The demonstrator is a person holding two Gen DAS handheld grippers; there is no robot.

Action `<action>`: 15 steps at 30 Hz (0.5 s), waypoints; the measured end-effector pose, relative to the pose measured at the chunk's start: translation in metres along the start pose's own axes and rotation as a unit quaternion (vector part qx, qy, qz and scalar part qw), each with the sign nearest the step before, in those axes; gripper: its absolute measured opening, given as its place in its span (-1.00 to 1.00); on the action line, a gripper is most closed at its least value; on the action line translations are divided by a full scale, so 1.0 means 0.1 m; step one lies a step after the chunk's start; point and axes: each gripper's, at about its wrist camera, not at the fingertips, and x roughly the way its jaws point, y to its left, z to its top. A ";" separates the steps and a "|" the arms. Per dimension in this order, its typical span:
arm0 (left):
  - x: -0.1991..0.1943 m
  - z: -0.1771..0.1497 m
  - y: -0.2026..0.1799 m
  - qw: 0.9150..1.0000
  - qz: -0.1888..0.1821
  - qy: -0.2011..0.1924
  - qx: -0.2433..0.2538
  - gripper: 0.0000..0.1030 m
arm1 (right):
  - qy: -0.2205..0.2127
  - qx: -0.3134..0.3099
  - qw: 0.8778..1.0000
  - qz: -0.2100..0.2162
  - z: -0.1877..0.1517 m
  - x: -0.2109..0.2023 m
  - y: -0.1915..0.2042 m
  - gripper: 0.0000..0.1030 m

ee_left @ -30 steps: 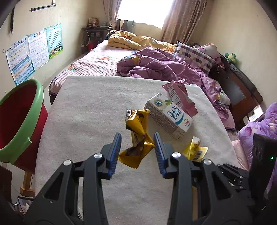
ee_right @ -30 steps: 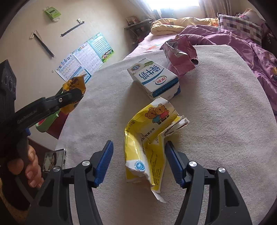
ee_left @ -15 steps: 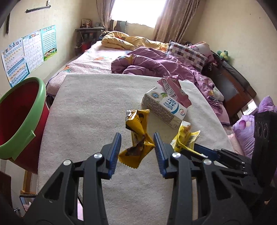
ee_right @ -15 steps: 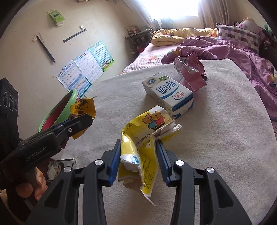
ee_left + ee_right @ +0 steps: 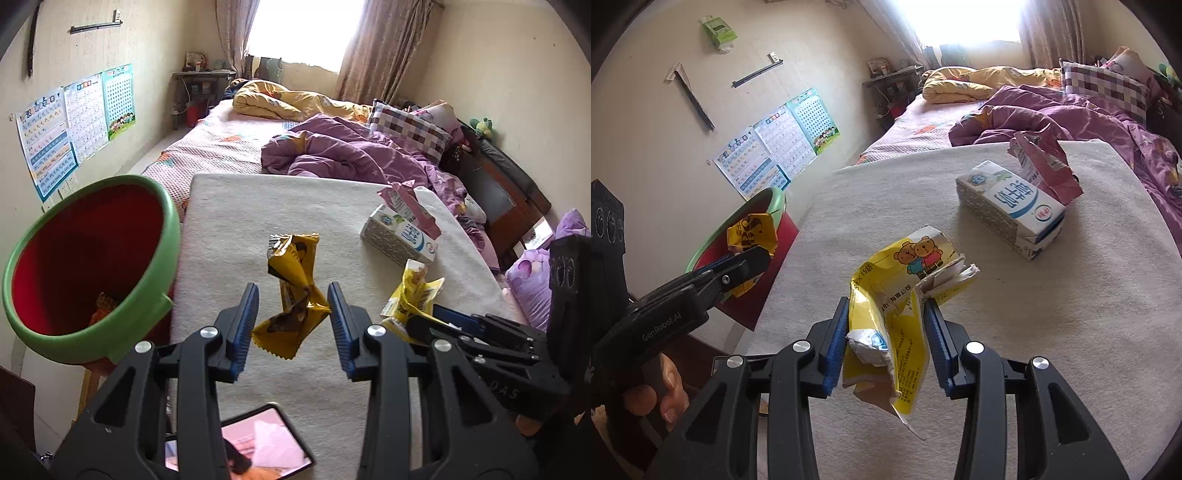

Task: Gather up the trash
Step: 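Carry the gold wrapper and yellow bear-print wrapper with both tools over the red bucket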

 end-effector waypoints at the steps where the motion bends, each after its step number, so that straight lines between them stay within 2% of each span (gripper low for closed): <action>1: -0.03 0.02 0.07 1.000 0.006 -0.003 -0.001 -0.28 | -0.001 0.000 1.000 0.000 0.01 0.01 0.05 -0.24; 8: -0.23 0.12 0.65 0.999 0.041 -0.023 -0.021 -0.28 | -0.014 0.004 1.000 -0.001 0.06 0.09 0.35 -0.23; 15: -0.27 0.13 1.03 0.998 0.047 -0.021 -0.029 -0.28 | -0.028 -0.003 1.000 0.004 0.11 0.16 0.70 -0.23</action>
